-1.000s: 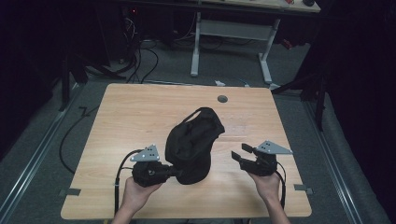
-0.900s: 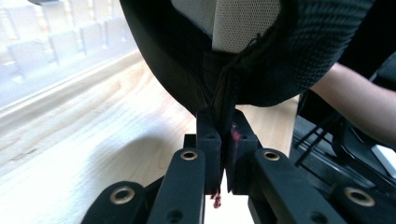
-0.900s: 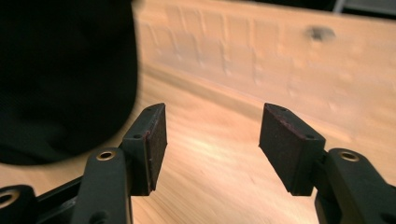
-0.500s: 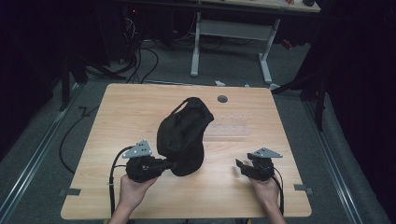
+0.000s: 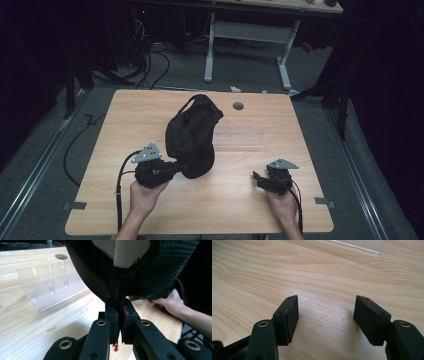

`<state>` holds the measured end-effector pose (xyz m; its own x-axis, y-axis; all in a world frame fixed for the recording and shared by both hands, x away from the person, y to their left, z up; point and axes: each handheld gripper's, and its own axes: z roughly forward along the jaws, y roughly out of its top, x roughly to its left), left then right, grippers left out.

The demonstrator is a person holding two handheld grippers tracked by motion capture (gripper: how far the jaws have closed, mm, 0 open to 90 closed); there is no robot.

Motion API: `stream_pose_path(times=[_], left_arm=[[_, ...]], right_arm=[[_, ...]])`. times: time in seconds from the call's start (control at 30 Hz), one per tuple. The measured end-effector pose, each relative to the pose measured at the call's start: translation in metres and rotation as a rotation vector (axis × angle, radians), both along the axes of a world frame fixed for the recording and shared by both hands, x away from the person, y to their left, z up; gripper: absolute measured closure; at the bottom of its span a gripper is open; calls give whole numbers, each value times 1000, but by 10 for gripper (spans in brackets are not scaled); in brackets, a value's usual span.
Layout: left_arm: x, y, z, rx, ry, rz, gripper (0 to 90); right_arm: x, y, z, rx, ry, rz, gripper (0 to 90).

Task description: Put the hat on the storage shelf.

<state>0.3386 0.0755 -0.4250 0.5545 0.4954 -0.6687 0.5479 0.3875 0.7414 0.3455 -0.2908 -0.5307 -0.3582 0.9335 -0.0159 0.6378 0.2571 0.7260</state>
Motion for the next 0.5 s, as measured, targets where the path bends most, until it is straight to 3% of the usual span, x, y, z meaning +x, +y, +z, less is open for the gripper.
stream_pose_path(times=[0.27, 0.5], left_arm=[[9, 4, 9, 16, -30, 50, 858], [24, 10, 17, 6, -42, 109, 858]], right_arm=[[0, 0, 0, -5, -1, 6, 356], [-1, 1, 0, -2, 2, 8, 346]])
